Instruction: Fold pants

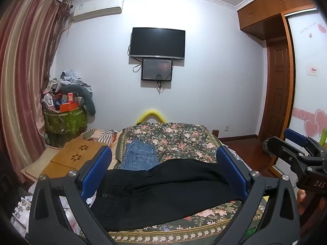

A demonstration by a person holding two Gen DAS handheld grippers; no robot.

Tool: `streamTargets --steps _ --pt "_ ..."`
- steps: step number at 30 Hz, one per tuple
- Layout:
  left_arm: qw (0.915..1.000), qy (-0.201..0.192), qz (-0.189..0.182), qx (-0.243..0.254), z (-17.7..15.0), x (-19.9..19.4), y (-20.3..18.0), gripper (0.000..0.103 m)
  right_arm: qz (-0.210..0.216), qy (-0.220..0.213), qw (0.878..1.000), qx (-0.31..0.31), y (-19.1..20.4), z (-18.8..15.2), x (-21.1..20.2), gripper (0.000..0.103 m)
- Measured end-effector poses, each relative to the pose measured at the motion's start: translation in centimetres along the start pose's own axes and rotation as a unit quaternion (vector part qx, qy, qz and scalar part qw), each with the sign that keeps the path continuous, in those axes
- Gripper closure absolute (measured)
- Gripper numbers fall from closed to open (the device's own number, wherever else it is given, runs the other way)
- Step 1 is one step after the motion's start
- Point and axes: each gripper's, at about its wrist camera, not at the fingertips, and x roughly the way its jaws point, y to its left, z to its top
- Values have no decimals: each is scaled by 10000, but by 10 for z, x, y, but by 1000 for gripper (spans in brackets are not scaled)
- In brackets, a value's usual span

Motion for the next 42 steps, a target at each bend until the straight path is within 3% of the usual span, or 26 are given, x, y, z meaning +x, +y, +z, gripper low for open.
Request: streamTargets --steps 42 --pt "10000 55 -4 -80 -3 3 9 0 -26 25 10000 -30 5 -1 2 0"
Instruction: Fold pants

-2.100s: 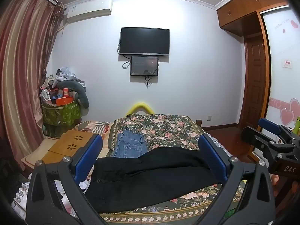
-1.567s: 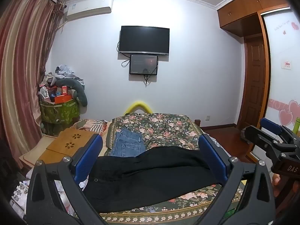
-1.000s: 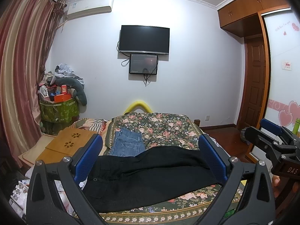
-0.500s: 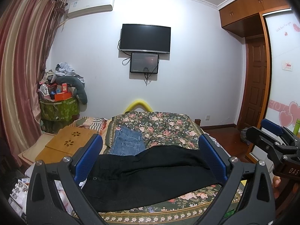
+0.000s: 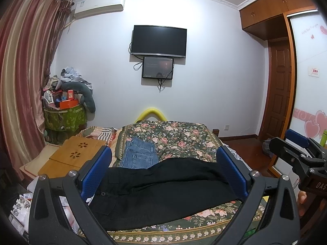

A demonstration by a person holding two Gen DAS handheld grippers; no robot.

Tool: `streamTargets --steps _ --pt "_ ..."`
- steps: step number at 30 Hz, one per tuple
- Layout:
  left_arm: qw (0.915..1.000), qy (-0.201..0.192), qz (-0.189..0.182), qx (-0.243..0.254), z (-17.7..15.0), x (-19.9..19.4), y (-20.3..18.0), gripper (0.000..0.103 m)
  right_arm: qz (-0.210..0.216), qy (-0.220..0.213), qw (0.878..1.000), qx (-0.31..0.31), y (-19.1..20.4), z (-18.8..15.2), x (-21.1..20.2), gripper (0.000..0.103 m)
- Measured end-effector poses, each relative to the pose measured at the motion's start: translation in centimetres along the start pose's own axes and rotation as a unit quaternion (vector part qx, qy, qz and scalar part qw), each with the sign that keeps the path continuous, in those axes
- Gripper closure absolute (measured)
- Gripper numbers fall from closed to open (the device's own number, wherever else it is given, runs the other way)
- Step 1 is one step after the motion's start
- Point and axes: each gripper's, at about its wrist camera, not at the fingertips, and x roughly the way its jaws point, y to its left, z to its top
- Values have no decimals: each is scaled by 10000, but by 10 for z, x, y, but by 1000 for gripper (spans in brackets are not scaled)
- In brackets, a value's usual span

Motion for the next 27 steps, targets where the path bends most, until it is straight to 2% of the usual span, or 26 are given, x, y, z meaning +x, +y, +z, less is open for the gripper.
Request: streamTargets --steps 18,27 --pt "9999 5 99 -40 -2 6 0 0 -13 7 10000 -8 0 0 1 0" --pt "9999 40 126 -28 -2 13 5 0 -22 96 9999 -26 -4 -2 15 0"
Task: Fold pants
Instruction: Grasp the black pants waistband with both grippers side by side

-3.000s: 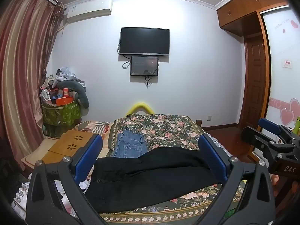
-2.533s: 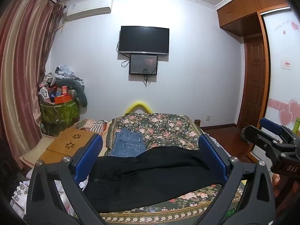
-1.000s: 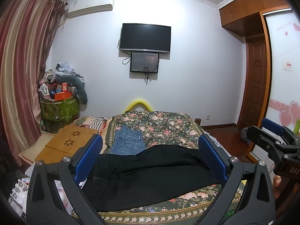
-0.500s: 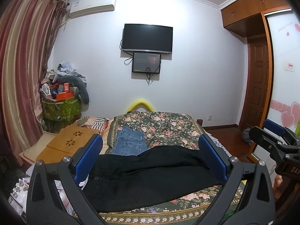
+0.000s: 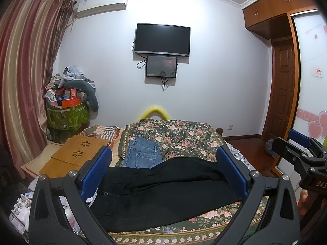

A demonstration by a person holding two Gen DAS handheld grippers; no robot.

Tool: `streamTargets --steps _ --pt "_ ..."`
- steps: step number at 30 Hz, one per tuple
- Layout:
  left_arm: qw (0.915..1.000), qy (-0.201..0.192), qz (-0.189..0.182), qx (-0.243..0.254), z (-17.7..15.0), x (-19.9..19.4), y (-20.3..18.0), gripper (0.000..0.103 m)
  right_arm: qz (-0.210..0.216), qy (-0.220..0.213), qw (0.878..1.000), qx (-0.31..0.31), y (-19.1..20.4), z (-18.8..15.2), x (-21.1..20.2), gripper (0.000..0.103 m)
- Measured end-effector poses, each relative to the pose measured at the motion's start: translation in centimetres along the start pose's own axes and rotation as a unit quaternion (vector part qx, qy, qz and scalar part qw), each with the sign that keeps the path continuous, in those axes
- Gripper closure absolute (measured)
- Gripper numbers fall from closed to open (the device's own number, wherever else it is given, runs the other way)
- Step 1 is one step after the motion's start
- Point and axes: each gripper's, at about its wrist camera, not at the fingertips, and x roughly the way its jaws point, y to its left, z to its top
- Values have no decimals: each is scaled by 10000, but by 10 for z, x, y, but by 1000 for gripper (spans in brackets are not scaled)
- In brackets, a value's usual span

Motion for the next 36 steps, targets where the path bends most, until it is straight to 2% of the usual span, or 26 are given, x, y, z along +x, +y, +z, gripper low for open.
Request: streamTargets --steps 9,16,21,24,29,32,34,36 --pt "9996 194 185 41 8 55 16 0 -19 206 9998 -67 -12 -1 46 0" --pt "9967 489 644 96 16 139 54 0 -174 475 9984 -268 -35 -2 105 0" --pt "9890 1200 869 36 6 222 102 0 -375 924 9938 -489 -58 -18 161 0" --pt "9777 1762 1137 -93 -10 277 143 0 -421 1255 9896 -564 -68 -30 192 0" --pt "9572 2547 1336 -315 -51 343 194 0 -269 1994 9784 -483 -94 -63 250 0" --pt "9420 2987 1451 -486 -81 377 221 2 -225 2360 9705 -450 -105 -77 277 2" --pt "9295 3304 1514 -627 -103 399 236 10 -157 2622 9641 -386 -112 -89 300 2" --pt "9174 3589 1562 -723 -123 421 247 11 -110 2865 9574 -344 -121 -98 322 7"
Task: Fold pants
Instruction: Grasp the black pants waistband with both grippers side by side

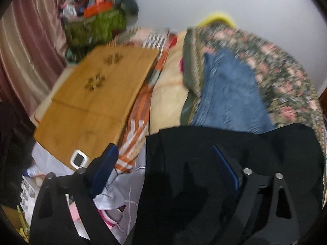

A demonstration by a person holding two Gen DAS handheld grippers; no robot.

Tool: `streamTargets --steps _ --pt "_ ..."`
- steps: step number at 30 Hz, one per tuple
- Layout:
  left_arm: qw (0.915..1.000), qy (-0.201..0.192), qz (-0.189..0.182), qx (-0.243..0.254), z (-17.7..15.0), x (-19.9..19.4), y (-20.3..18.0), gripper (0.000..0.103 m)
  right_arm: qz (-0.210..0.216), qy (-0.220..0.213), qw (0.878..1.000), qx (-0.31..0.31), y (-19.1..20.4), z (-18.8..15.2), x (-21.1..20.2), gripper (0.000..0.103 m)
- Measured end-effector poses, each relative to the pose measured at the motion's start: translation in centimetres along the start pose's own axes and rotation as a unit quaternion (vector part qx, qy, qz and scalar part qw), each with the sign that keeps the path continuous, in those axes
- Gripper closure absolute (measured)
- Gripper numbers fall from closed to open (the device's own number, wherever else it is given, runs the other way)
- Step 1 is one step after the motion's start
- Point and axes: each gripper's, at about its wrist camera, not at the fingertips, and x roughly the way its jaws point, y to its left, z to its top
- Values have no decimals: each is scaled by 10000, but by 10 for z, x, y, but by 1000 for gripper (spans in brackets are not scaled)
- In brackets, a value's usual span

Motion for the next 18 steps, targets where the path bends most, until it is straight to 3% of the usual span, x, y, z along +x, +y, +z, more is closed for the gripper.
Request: streamTargets --steps 4,6,11,13,14,18 --pt "9983 561 117 -43 3 54 2 21 -28 599 9982 -59 -10 9 51 10" --pt "9967 807 91 -29 3 74 -1 27 -20 791 9968 -117 -14 13 70 16" --pt "9949 984 -234 6 6 103 -15 33 144 850 9955 -402 -10 25 96 17" --pt "9945 985 -359 19 8 106 -19 47 163 922 9937 -611 -3 26 106 17" --pt "9947 964 -344 25 8 105 -19 48 180 904 9935 -663 -3 27 112 18" --pt "9966 800 -130 141 5 95 -21 86 373 774 9956 -374 -9 27 118 21"
